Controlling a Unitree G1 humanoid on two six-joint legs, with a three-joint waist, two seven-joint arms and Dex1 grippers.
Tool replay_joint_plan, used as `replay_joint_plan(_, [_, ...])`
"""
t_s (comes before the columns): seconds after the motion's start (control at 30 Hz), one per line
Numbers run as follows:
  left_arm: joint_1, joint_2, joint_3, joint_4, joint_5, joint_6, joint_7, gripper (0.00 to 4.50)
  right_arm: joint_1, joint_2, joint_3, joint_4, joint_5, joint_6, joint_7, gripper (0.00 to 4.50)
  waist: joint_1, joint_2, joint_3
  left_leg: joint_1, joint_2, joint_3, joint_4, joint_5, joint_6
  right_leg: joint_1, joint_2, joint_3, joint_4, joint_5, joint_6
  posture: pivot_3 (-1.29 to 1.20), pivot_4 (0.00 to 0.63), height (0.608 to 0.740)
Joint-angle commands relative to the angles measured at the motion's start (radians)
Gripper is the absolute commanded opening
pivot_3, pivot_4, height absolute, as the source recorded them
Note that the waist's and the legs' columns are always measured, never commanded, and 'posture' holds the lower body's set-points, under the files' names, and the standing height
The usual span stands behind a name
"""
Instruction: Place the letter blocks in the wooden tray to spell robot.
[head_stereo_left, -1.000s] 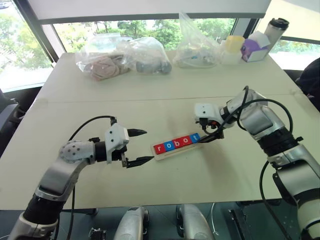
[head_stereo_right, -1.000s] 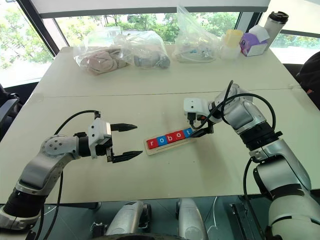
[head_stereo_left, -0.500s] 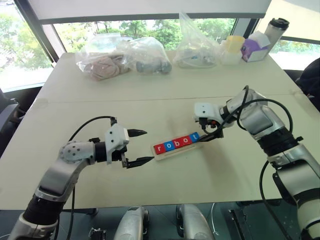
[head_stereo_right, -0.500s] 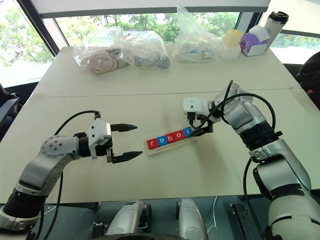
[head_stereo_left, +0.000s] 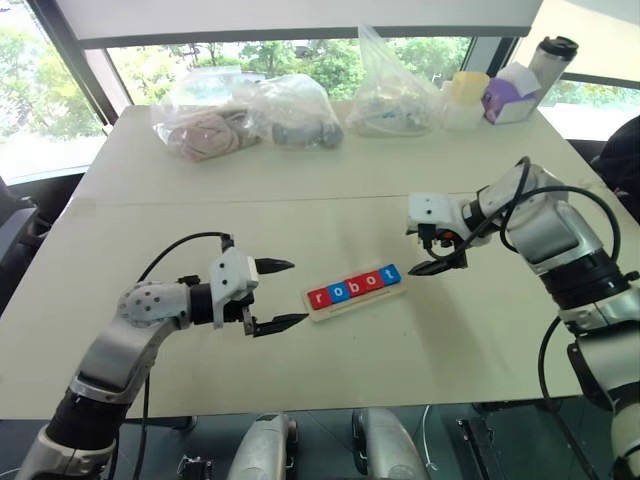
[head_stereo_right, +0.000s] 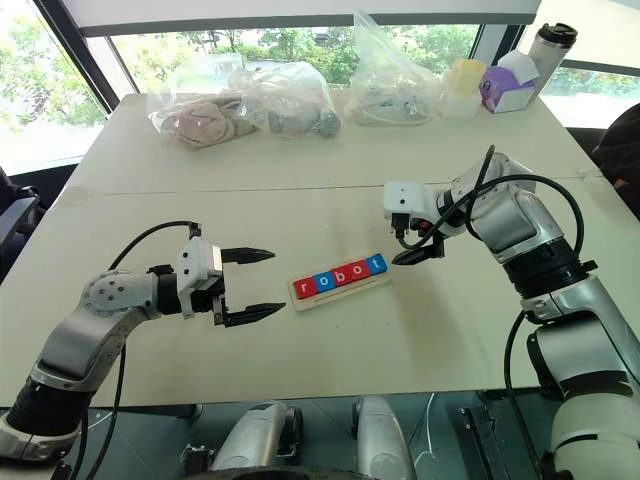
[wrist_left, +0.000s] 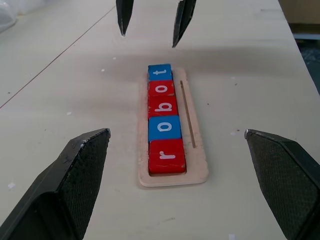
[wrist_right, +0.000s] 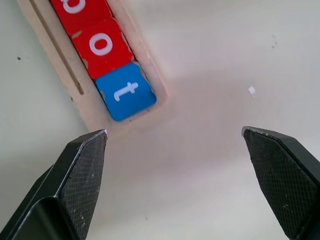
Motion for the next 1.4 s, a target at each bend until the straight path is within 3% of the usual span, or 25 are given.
replay_joint_plan(0.03, [-0.020,0.000,0.010,-0.022,-0.011,-0.008,-0.003,4.50,-0.048,0.012,-0.034,0.064,-0.010,-0.026,-0.050,4.43,0.001,0.000,0.000,0.000,0.000,0.000,0.000,0.000,0.000,0.000,0.000,0.000,0.000,0.000,0.000,0.00,0.150,0.740])
replay_joint_plan(0.37, [-0.028,0.006,0.015,-0.027,-0.015,0.005,-0.001,4.50,-0.044,0.074,-0.020,0.118,-0.014,-0.059,-0.107,4.43,0.003,0.000,0.000,0.000,0.000,0.000,0.000,0.000,0.000,0.000,0.001,0.000,0.000,0.000,0.000,0.00,0.150,0.740])
replay_joint_plan(1.4, [-0.019,0.004,0.021,-0.042,-0.020,0.019,0.006,4.50,0.008,0.088,-0.001,0.042,-0.020,-0.052,-0.074,4.43,0.002,0.000,0.000,0.000,0.000,0.000,0.000,0.000,0.000,0.000,0.001,0.000,0.000,0.000,0.000,0.00,0.150,0.740])
